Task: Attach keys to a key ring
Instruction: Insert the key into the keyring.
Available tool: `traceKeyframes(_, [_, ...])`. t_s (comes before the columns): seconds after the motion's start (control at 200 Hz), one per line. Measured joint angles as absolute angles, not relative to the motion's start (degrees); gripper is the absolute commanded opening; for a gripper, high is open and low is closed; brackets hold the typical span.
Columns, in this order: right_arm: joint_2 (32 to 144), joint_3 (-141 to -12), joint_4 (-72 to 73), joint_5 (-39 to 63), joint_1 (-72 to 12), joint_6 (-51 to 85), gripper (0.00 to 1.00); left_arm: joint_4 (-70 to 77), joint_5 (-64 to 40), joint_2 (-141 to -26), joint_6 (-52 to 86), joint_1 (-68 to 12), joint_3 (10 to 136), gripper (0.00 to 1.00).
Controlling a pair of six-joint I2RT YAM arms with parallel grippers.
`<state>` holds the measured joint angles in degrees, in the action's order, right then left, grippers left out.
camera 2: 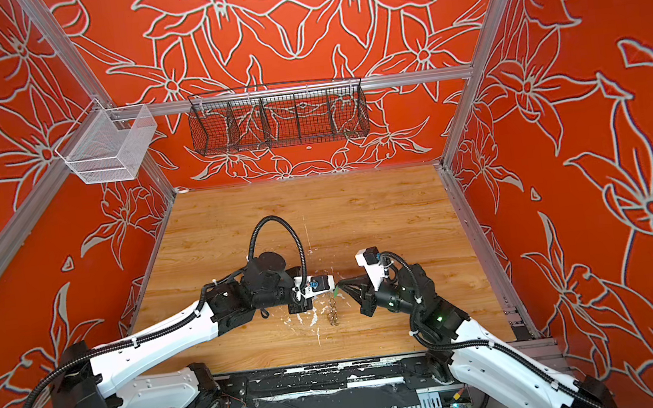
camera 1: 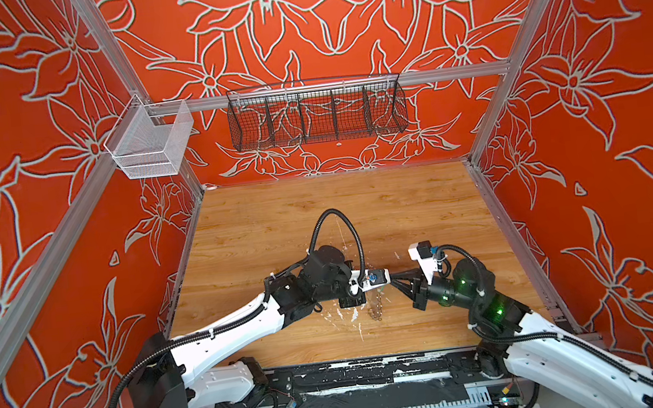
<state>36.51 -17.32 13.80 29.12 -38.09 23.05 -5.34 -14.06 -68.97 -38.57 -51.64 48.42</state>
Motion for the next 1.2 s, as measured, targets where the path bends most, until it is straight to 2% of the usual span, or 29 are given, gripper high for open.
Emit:
traceKeyframes(0.355, [38.24,-17.32,18.61,30.89,-41.69,22.44,0.00,-2.70,-9.23,-65.78,-38.11,-52.62,46.04,0.00])
traceKeyframes(1.196, [39.20,-18.17,19.66,24.43,-43.11,21.71,0.00,-2.04,-9.76,-64.73,-37.95,-52.84,45.21,0.00])
